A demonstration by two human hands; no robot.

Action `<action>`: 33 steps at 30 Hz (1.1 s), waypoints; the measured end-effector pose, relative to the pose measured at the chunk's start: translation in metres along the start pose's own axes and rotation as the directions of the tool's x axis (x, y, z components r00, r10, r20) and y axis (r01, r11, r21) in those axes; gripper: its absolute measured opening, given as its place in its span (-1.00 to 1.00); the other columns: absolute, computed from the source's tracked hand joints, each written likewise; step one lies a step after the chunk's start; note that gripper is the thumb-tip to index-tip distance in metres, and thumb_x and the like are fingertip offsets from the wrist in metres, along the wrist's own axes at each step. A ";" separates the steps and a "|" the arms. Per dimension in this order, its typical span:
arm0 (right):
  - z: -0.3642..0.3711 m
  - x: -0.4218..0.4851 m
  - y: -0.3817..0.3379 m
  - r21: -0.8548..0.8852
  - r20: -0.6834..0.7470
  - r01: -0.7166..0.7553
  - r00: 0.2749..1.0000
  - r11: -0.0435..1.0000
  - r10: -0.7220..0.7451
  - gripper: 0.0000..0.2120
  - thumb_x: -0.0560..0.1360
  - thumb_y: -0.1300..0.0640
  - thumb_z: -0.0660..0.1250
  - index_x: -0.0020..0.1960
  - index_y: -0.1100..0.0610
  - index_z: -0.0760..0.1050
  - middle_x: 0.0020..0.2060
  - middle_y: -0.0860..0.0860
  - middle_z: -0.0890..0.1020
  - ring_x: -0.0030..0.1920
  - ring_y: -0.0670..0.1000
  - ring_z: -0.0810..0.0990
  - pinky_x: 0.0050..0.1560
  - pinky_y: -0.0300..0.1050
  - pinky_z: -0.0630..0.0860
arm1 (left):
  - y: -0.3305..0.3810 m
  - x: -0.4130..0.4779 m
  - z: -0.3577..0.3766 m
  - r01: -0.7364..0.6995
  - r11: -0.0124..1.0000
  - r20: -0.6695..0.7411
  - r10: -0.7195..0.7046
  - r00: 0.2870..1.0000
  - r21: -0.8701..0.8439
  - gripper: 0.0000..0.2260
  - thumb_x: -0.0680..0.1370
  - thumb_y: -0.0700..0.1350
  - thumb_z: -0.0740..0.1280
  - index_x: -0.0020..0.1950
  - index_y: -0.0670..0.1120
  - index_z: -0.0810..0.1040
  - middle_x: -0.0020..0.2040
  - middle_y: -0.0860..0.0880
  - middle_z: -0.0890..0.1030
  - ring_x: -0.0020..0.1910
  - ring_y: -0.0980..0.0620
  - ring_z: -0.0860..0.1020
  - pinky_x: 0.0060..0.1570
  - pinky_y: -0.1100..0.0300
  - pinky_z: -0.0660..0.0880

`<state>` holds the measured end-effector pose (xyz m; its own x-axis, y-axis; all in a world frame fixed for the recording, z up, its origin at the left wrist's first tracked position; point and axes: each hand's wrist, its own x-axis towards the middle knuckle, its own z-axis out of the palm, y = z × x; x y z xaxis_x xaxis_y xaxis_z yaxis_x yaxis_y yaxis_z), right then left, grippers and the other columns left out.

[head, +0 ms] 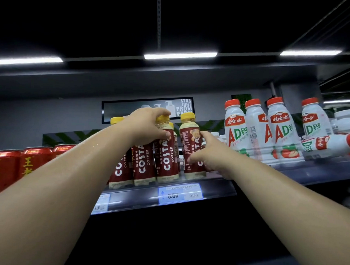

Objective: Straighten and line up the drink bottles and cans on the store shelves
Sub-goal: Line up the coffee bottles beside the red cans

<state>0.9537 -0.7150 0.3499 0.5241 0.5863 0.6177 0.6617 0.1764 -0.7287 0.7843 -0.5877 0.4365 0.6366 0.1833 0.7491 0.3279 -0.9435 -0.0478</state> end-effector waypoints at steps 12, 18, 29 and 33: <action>0.017 -0.010 0.016 -0.280 -0.061 0.141 0.984 0.950 -0.165 -0.22 0.29 -0.08 0.59 0.39 -0.07 0.28 0.01 -0.23 0.57 0.00 -0.17 0.58 0.09 -0.04 0.56 | -0.002 -0.003 0.011 -0.015 0.999 -0.066 0.017 0.998 0.030 -0.41 0.51 0.15 0.39 0.50 0.18 0.27 0.43 0.02 0.42 0.39 -0.05 0.37 0.32 -0.10 0.37; 0.015 -0.016 0.015 -0.223 -0.069 0.167 0.980 0.960 -0.186 -0.28 0.29 -0.02 0.55 0.36 -0.10 0.30 -0.03 -0.22 0.60 -0.06 -0.19 0.61 0.04 -0.08 0.58 | -0.001 -0.012 0.029 -0.002 0.977 -0.171 0.039 0.985 0.212 -0.39 0.59 0.22 0.20 0.58 0.16 0.06 0.58 0.03 0.20 0.57 -0.04 0.07 0.50 -0.22 0.05; 0.021 -0.027 0.012 -0.375 -0.081 0.166 0.974 0.912 -0.210 -0.23 0.29 -0.17 0.47 0.39 -0.12 0.19 0.08 -0.10 0.60 0.04 0.00 0.58 0.08 0.08 0.55 | 0.020 -0.076 0.102 0.077 0.955 -0.340 0.026 0.940 0.287 -0.34 0.51 0.24 0.06 0.59 0.17 -0.04 0.62 -0.09 -0.14 0.58 -0.09 -0.23 0.47 -0.22 -0.27; 0.024 -0.033 0.012 -0.424 -0.089 0.200 0.961 0.884 -0.260 -0.32 0.32 -0.18 0.42 0.33 -0.14 0.17 0.04 -0.09 0.59 0.00 0.04 0.59 0.04 0.11 0.54 | 0.017 -0.078 0.108 0.122 0.949 -0.332 -0.020 0.943 0.290 -0.30 0.51 0.26 0.02 0.59 0.16 -0.16 0.62 -0.08 -0.20 0.56 -0.07 -0.30 0.47 -0.20 -0.30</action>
<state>0.9311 -0.7131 0.3139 0.3792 0.4479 0.8097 0.9166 -0.0617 -0.3951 0.8153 -0.5885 0.3057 0.3618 0.1003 0.9269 0.5914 -0.7933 -0.1450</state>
